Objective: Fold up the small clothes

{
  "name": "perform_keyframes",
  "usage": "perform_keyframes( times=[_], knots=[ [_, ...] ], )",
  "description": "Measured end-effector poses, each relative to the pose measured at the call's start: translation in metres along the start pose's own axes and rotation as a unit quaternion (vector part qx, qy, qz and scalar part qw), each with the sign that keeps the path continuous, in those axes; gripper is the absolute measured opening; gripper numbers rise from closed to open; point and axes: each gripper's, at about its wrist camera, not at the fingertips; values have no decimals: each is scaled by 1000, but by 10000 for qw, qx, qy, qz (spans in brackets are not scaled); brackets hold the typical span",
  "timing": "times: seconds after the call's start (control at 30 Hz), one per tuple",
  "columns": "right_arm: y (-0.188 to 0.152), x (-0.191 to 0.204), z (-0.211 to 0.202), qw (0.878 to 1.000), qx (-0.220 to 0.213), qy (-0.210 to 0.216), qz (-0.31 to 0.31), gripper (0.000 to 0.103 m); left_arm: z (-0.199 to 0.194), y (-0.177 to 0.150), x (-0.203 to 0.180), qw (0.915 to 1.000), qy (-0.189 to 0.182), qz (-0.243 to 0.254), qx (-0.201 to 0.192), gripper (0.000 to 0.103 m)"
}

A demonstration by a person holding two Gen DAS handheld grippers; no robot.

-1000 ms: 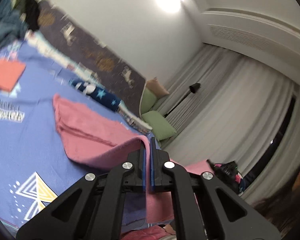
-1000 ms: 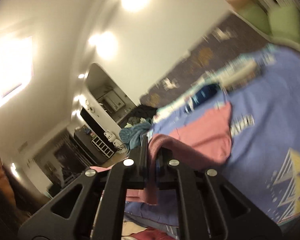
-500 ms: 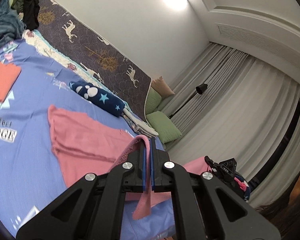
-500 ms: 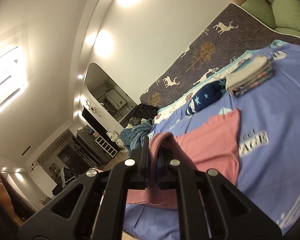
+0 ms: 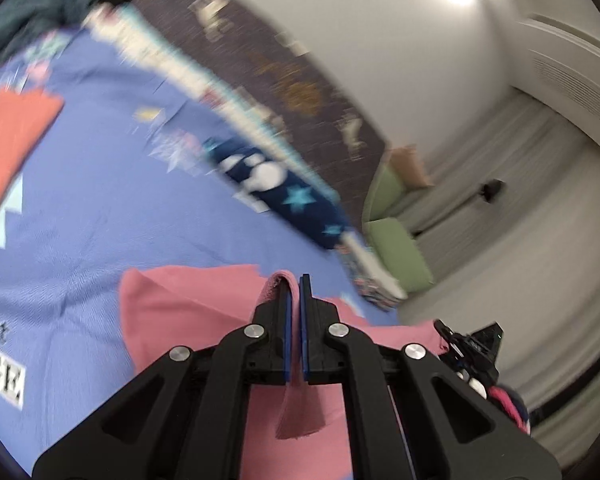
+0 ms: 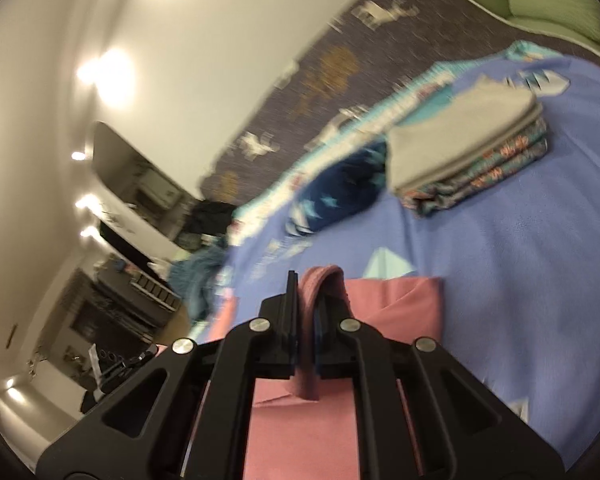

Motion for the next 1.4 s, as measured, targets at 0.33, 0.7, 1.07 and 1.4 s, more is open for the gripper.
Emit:
perform_keyframes(
  times=[0.33,0.7,1.07,1.4],
  knots=[
    [-5,-69,80,9926,883,-575,597,10,55,2,52,9967,246,-484,608,5],
    [-17,-50,60,9915,1005,-817,146,23,49,-16,38,9945,692,-87,786,22],
    [-9,-14,14,9990,435,-134,-6,5,-3,-3,-8,9996,-122,268,-11,0],
    [0,4,24,9988,426,-66,-217,5,25,-15,-7,9895,1036,811,606,36]
  ],
)
Point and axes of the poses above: each gripper's, at about its wrist camera, not at the fingertips, and z roughly the way its jaws point, x to its left, y to its top, and after that the axes turned 7 degrees about x, right-handed
